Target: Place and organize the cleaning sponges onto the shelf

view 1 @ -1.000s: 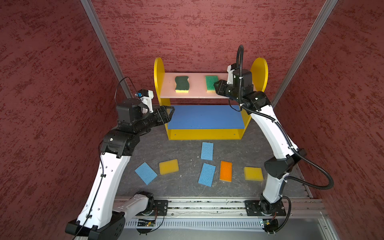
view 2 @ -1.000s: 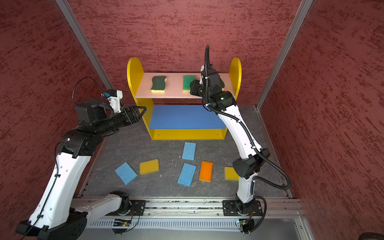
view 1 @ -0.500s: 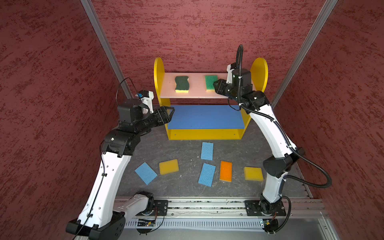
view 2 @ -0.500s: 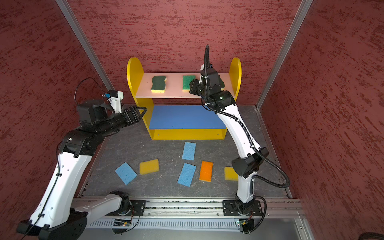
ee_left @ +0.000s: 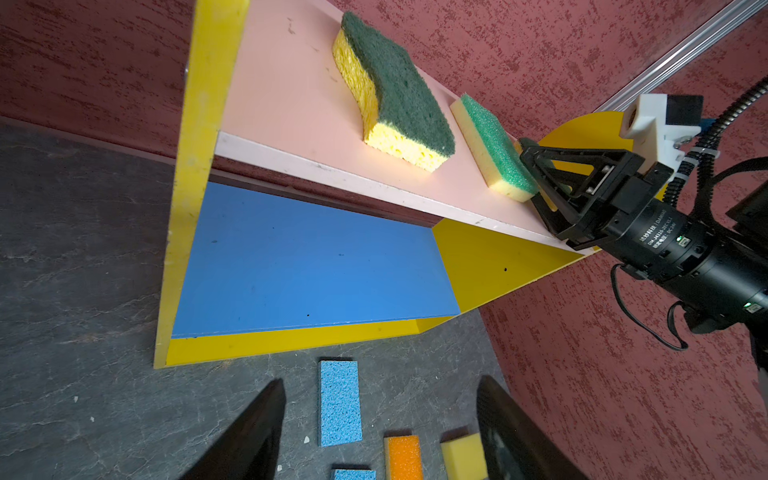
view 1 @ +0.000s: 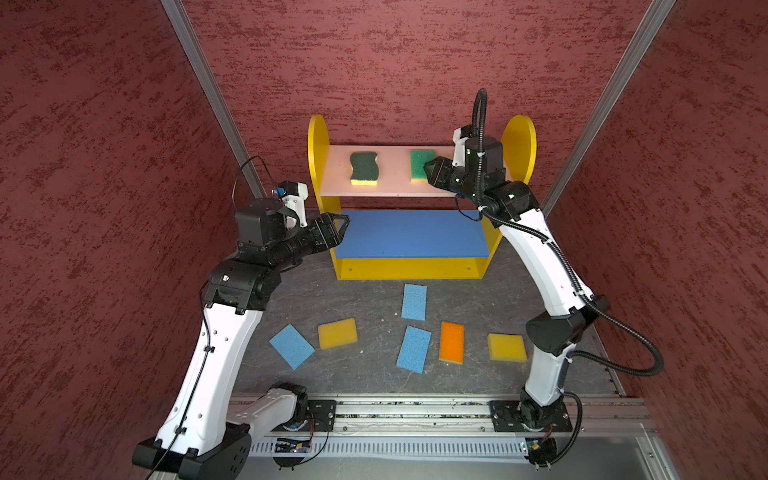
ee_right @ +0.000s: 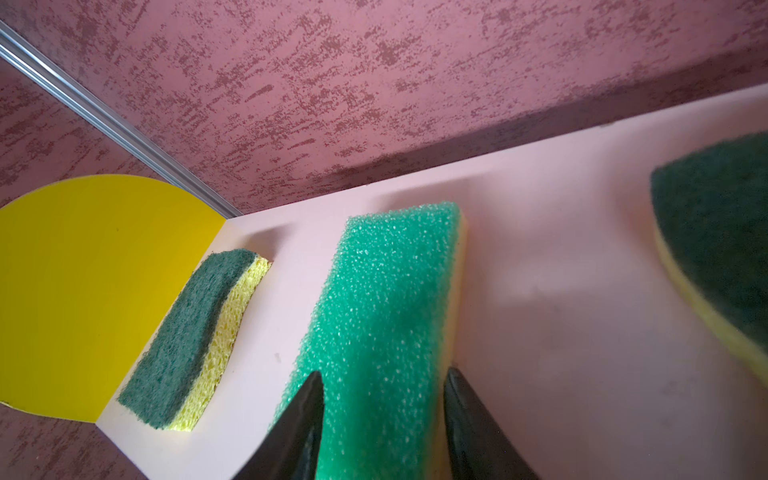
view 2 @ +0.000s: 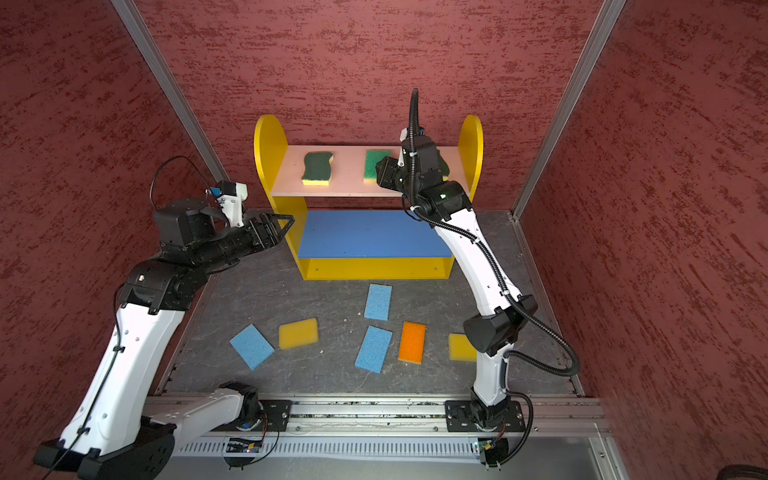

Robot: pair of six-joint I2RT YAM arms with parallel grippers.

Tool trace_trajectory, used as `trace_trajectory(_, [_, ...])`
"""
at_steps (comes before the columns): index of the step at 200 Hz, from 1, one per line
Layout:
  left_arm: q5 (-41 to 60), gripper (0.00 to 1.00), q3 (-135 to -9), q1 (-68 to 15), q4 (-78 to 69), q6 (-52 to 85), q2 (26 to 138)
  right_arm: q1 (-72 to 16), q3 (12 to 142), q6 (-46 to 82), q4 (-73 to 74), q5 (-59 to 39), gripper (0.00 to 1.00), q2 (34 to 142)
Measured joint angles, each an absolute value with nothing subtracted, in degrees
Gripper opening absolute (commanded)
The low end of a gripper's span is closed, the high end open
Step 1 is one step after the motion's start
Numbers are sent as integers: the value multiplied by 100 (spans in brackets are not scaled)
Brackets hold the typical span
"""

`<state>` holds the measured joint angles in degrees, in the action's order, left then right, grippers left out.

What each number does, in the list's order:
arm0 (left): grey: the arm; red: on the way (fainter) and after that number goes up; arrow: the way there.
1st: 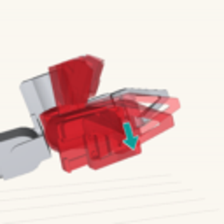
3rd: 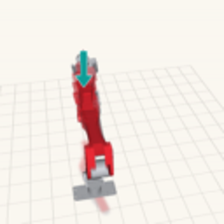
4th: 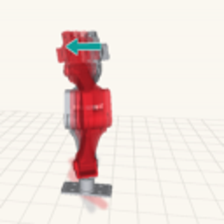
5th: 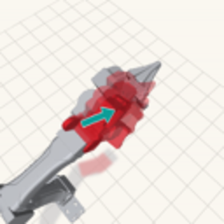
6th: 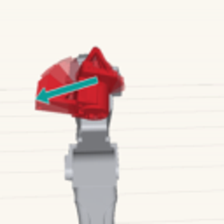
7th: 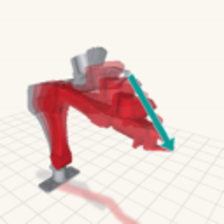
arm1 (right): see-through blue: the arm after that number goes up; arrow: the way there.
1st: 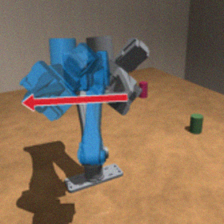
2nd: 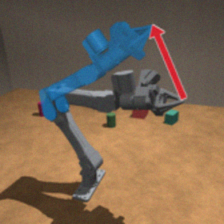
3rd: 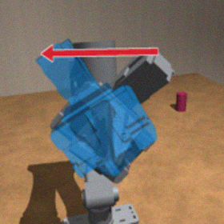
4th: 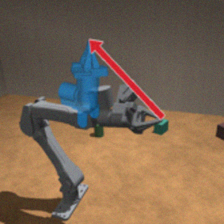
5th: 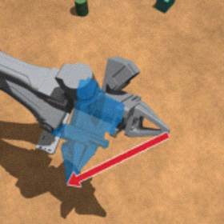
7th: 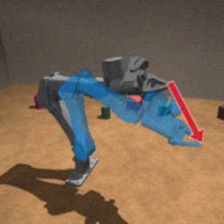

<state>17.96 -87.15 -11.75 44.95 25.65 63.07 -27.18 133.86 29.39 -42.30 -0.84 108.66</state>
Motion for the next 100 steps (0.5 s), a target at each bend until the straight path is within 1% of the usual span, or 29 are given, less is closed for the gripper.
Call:
trace_trajectory(37, [1798, 73, -8713, -1173, 4495, 2615, 6292, -2718, 13386, 2919, -4405, -62, 60, 10774])
trace_trajectory(74, [1813, 73, -8711, -1173, 4495, 2639, 6274, -2718, 13386, 2895, -4622, -21, 62, 10689])
trace_trajectory(100, [1815, 75, -8711, -1170, 4504, 2657, 6272, -2718, 13386, 2838, -4724, -21, 66, 10645])
